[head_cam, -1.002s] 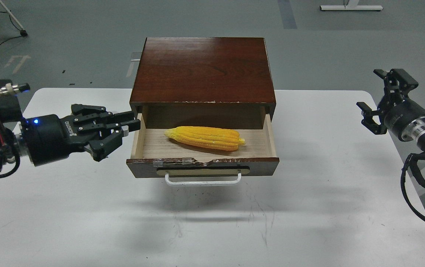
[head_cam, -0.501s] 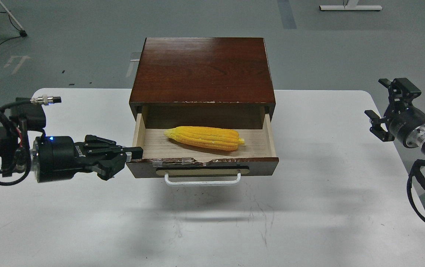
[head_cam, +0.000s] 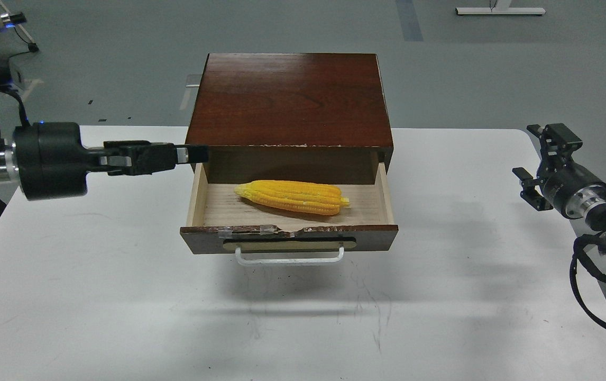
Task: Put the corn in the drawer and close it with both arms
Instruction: 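Move the left gripper down to the drawer front near the handle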
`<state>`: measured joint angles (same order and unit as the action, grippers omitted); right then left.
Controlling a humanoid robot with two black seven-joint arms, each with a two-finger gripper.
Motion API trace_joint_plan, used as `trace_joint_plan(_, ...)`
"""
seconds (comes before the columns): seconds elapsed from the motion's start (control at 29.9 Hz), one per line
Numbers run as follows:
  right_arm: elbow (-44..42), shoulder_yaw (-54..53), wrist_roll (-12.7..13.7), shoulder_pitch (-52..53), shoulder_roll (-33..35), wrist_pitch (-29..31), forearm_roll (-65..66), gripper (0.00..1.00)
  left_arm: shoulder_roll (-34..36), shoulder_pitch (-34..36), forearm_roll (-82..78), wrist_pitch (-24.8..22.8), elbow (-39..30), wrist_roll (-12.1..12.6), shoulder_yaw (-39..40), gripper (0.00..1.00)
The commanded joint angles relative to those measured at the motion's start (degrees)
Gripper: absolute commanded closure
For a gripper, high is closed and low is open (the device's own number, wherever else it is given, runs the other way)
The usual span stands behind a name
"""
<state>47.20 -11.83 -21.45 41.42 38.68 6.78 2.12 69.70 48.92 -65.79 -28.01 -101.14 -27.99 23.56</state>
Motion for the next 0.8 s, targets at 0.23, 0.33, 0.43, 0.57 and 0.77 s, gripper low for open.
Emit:
trace_joint_plan(0.23,-2.1,2.8,0.0,-0.3,-0.4,0.0,0.2,0.0,-2.1,-3.4,-2.7,0.0,0.0,0.0,-7.2,1.0)
trace_joint_plan(0.33,-3.3,3.0,0.0,-0.4,-1.0,0.1,0.2,0.0,-2.1,-4.3,-2.7,0.0,0.0,0.0,-7.2,0.99)
trace_joint_plan(0.43,-3.6,3.0,0.0,-0.5,-1.2,0.1,0.2,0.0,-2.4,-5.8,-2.9,0.0,0.0,0.0,-7.3,0.98)
trace_joint_plan(0.57,-3.5,3.3,0.0,-0.5,-1.2,0.1,1.2,0.01,-5.8,-9.0,-2.5,0.0,0.4,0.0,-7.3,0.96)
trace_joint_plan(0.77,-3.7,3.4,0.0,-0.3,-1.7,0.1,1.2,0.01,-8.2,-14.3,-3.0,0.0,0.5,0.0,-7.2,0.92)
